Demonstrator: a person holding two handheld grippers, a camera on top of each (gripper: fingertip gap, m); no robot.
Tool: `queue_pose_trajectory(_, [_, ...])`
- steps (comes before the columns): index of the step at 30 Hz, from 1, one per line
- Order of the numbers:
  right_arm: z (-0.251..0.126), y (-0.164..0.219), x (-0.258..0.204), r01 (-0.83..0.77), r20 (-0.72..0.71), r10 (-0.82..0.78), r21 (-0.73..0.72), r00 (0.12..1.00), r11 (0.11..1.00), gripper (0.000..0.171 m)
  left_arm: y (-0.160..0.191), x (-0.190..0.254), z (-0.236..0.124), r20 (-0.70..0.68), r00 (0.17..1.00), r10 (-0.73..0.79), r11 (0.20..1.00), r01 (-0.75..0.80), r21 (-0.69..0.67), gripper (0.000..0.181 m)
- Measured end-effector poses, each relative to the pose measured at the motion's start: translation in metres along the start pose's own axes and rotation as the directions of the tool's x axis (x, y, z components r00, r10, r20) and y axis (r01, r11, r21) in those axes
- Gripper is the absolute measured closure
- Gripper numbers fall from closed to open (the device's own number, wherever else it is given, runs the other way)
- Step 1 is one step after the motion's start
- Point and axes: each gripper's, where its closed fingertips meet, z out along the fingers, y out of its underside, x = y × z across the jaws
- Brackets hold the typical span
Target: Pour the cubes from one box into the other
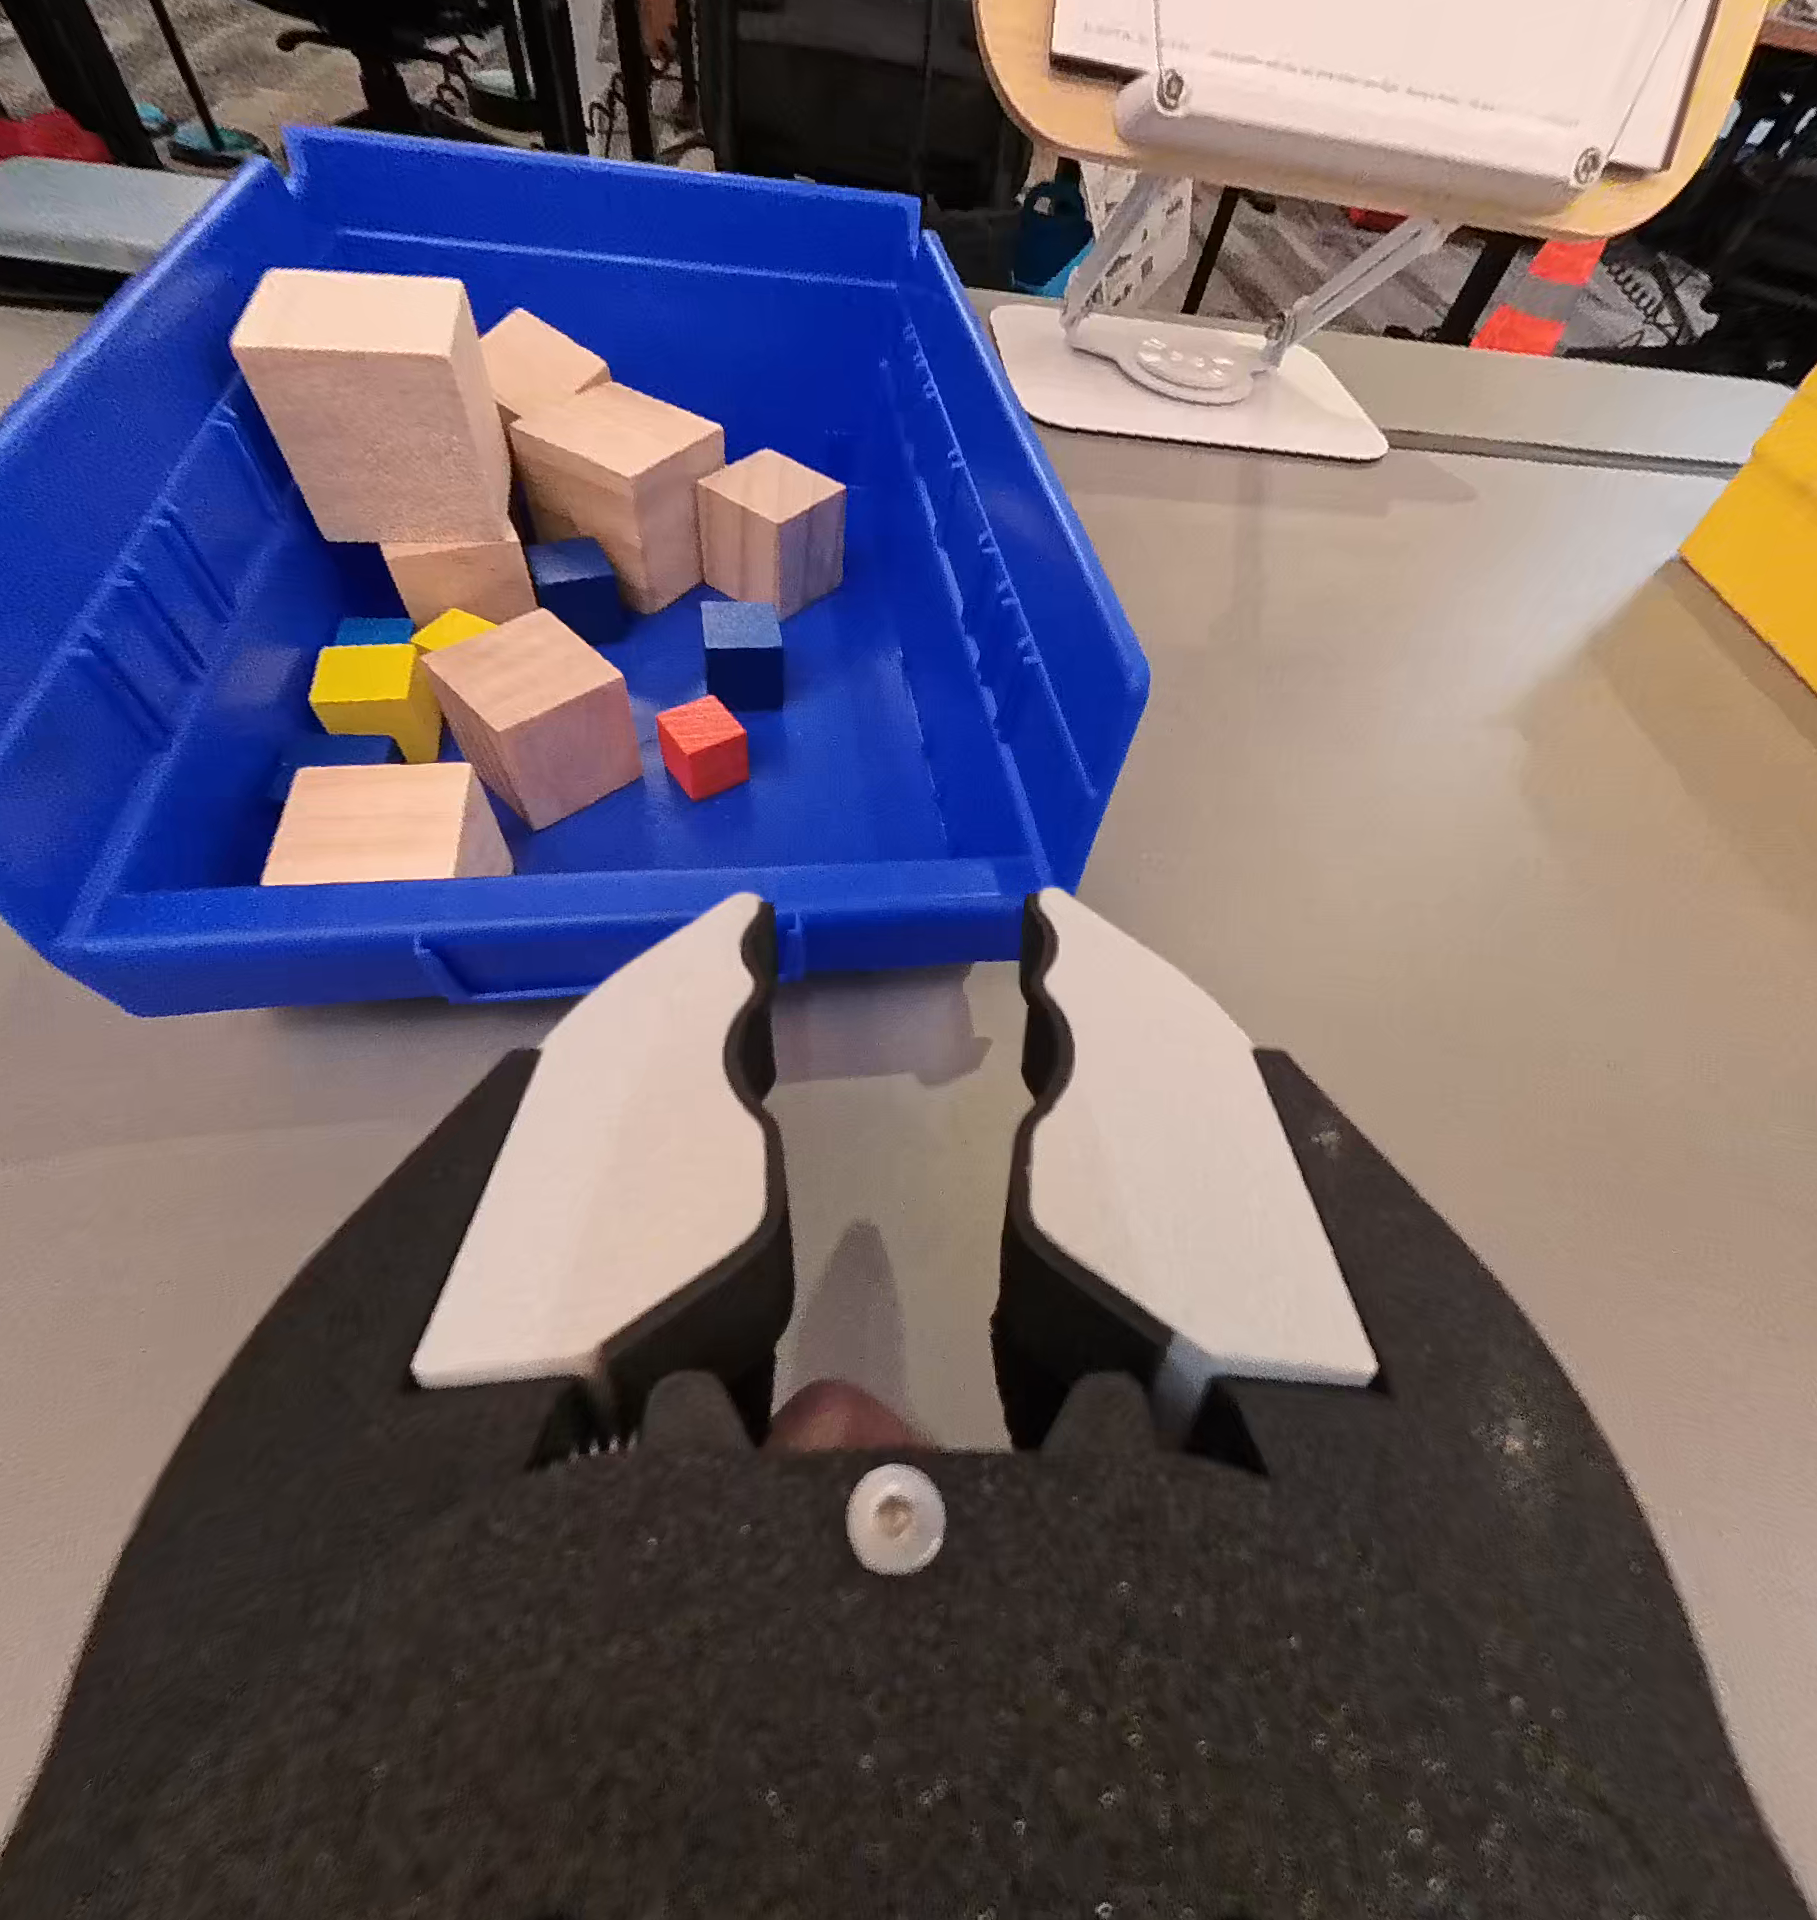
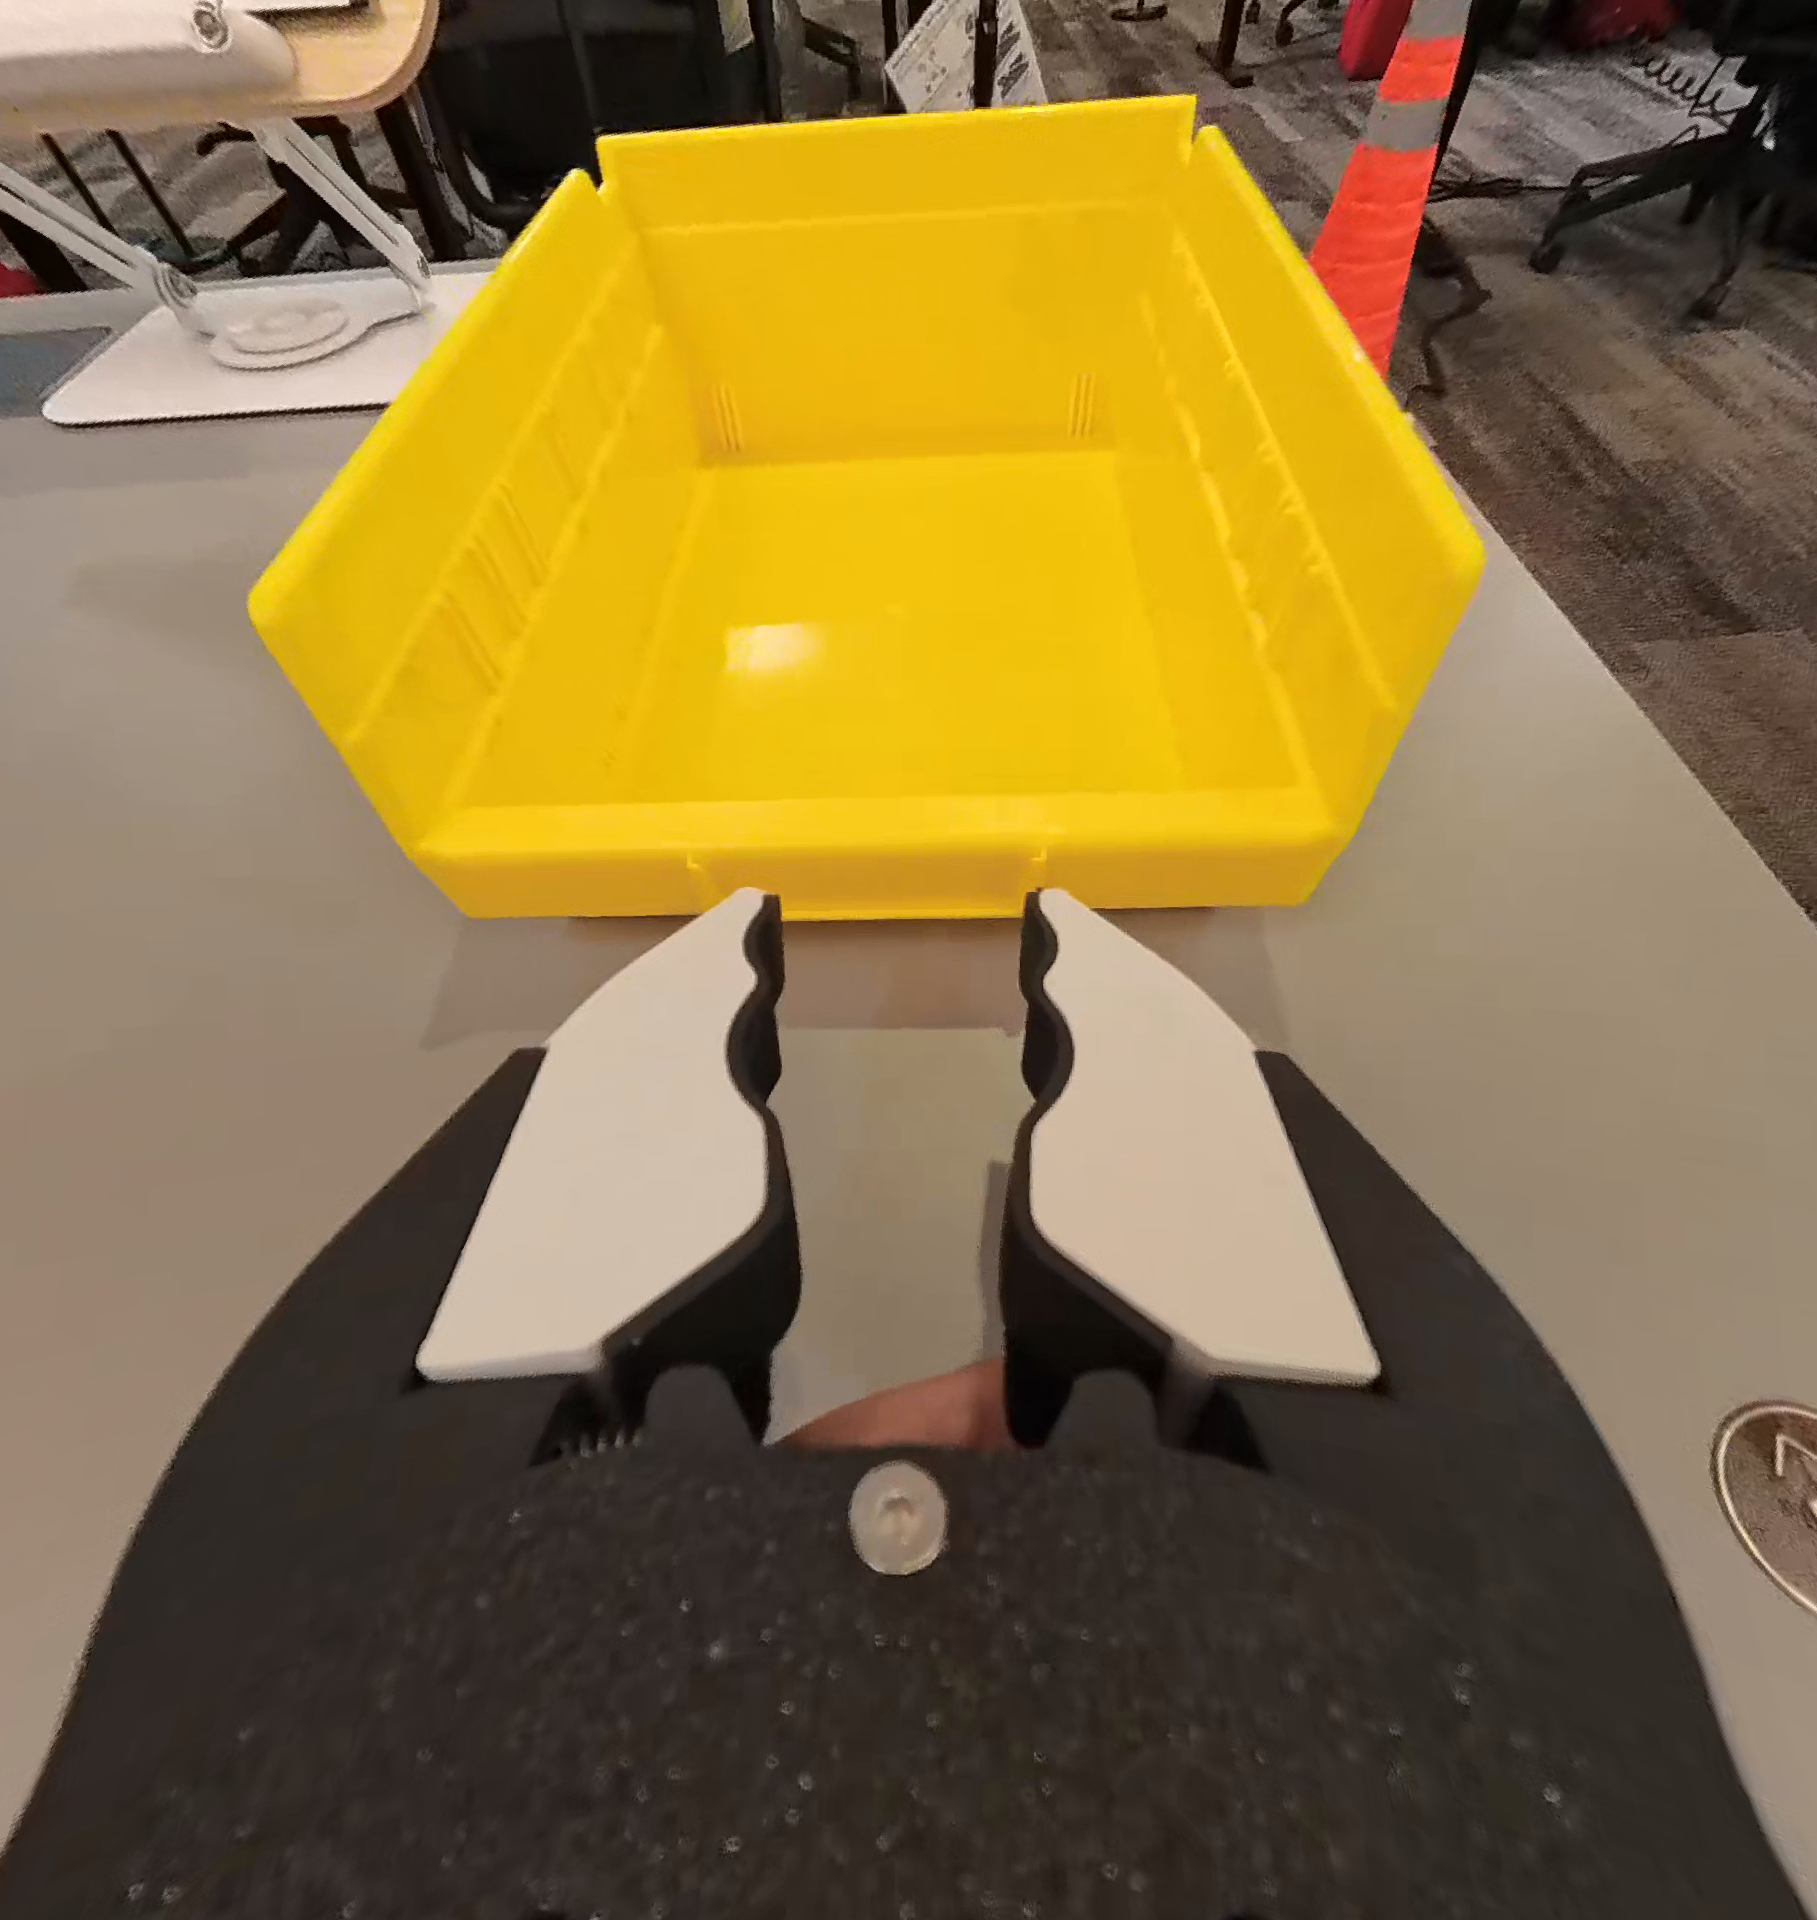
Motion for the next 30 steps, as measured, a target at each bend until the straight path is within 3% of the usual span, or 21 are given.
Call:
queue_pose_trajectory(10, [-0.002,-0.004,0.005,-0.025,0.006,0.025,0.022,1.0,0.999,0.13,-0.001,-0.004,-0.001,0.023,0.999,0.025,1.0,-0.025,-0.002,0.138])
queue_pose_trajectory(22, [-0.011,-0.017,-0.013,0.081,0.015,-0.083,0.109,0.996,0.991,0.134,-0.006,-0.02,-0.007,0.05,0.999,0.001,1.0,-0.002,0.013,0.14])
queue_pose_trajectory(25, [-0.014,-0.02,-0.016,0.1,0.006,-0.101,0.13,0.995,0.986,0.135,-0.016,-0.04,-0.018,0.105,0.994,0.017,0.999,-0.021,0.04,0.14])
queue_pose_trajectory(30, [-0.01,-0.016,-0.02,0.131,0.009,-0.133,0.112,0.991,0.985,0.135,-0.027,-0.104,-0.03,0.166,0.983,-0.082,0.996,0.074,0.053,0.139])
